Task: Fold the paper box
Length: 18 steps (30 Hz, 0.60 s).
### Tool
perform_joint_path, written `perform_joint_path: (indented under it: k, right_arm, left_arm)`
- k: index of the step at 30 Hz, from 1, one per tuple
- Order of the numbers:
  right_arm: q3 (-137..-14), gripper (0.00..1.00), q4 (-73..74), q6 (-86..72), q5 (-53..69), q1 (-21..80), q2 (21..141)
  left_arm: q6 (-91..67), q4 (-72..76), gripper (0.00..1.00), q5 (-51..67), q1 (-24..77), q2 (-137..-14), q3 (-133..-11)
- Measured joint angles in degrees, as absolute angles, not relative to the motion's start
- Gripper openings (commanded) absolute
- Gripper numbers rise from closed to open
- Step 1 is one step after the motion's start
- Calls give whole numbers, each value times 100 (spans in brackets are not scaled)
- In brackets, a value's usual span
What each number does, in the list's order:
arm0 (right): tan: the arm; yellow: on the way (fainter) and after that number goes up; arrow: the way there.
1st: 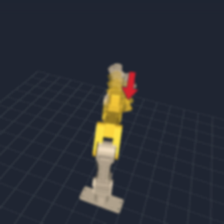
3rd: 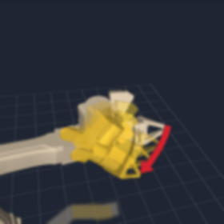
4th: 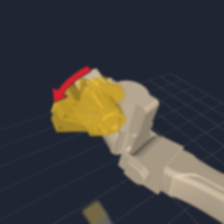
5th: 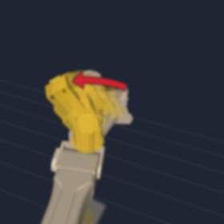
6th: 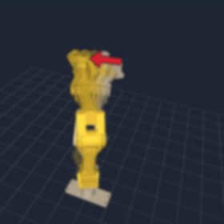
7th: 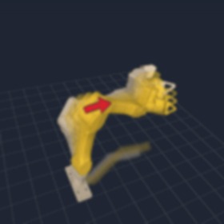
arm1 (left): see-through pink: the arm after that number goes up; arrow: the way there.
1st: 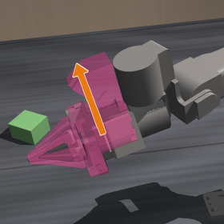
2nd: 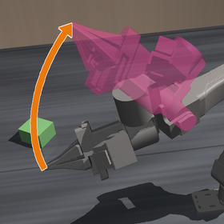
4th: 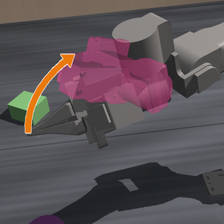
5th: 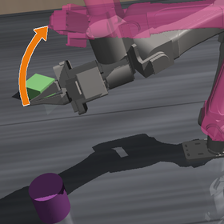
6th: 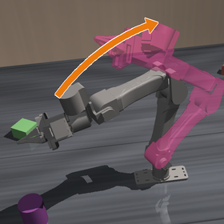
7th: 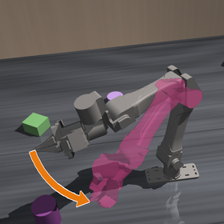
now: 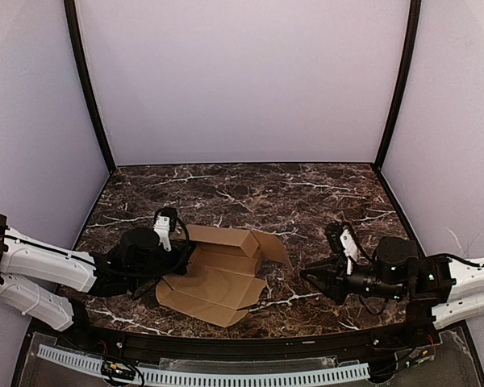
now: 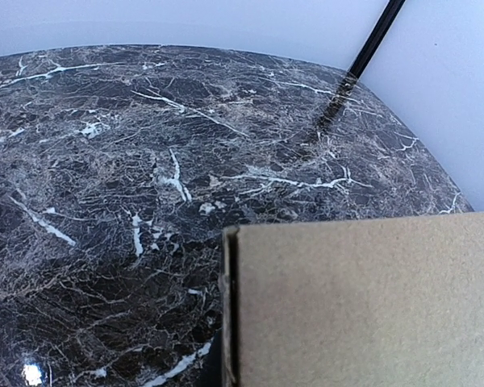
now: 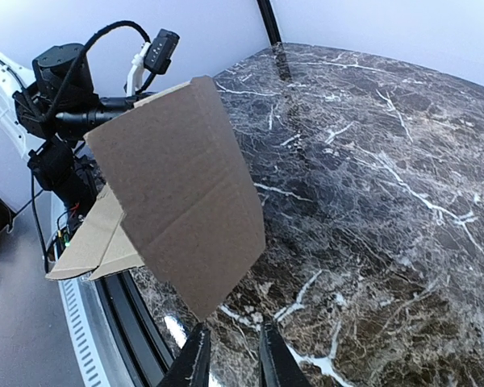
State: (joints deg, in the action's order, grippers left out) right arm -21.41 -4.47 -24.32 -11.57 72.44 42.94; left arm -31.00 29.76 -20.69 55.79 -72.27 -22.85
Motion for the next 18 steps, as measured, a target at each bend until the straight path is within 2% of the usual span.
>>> perform_joint_path:
  k: [5,10,18]
  right_arm:
    - [-2222,37,336,-2158,-1345,7244,4012]
    - [-2604,48,670,-1723,-1382,7244,4431]
    - [-3190,51,733,-884,-751,7244,5076]
  left_arm:
    - [-2711,2871,1,-2060,5579,-7227,-2329]
    - [-2257,2853,1,-1791,5579,-7227,-2359]
    - [-1752,2781,1,-1247,5579,-7161,-2432]
